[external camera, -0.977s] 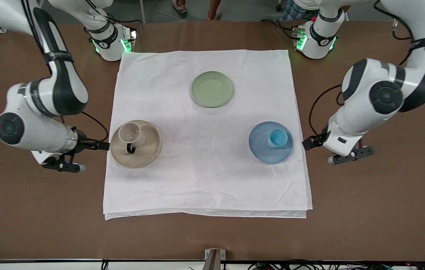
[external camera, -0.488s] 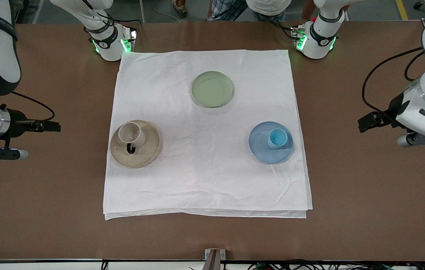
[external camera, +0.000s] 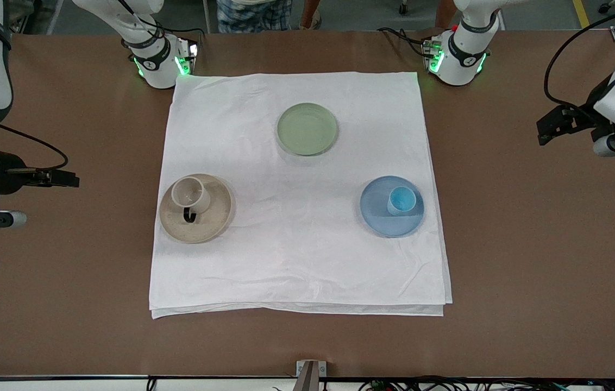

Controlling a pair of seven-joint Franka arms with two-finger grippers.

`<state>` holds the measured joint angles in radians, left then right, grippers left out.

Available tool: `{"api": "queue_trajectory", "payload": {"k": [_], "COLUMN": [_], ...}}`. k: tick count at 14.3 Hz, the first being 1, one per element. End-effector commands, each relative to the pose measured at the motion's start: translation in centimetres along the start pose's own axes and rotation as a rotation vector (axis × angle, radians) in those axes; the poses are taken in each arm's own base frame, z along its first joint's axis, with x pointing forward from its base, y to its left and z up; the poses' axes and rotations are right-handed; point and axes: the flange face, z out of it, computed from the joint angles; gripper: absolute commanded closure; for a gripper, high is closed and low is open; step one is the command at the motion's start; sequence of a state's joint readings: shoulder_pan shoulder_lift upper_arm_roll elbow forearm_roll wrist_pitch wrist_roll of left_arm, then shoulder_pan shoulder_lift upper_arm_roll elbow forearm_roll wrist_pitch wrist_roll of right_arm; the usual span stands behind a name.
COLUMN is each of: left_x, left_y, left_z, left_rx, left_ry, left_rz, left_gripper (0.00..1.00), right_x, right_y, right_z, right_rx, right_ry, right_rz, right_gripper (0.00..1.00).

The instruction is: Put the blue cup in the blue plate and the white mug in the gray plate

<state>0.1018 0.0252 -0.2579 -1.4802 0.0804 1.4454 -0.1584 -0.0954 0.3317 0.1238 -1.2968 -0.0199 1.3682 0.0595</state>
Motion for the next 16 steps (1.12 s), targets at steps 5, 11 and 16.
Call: {"api": "queue_trajectory", "payload": {"k": [5,11,16], "left_x": [-3.8,-3.8,-3.6], "left_y": [-1.2,-1.4,-1.0], "left_z": [0.6,0.1,-0.3], "left_rx": [-0.052,-0.075,-0.077], "left_ry": [-0.027,-0.015,0.009], "left_rz": [0.003,-0.002,0.018], "left_gripper": [0.00,0.00,0.00], "right_x": [-4.3,-9.6,-12.5], "right_y": [0.8,1.7,2.4], "right_z": [-1.6,-2.8,-4.3], "right_rx": [0.002,-0.006,-0.002], "right_ry": [0.067,0.096,0.104], "right_rz": [-0.033,-0.031,-0.021], "right_gripper": [0.00,0.00,0.00]}}
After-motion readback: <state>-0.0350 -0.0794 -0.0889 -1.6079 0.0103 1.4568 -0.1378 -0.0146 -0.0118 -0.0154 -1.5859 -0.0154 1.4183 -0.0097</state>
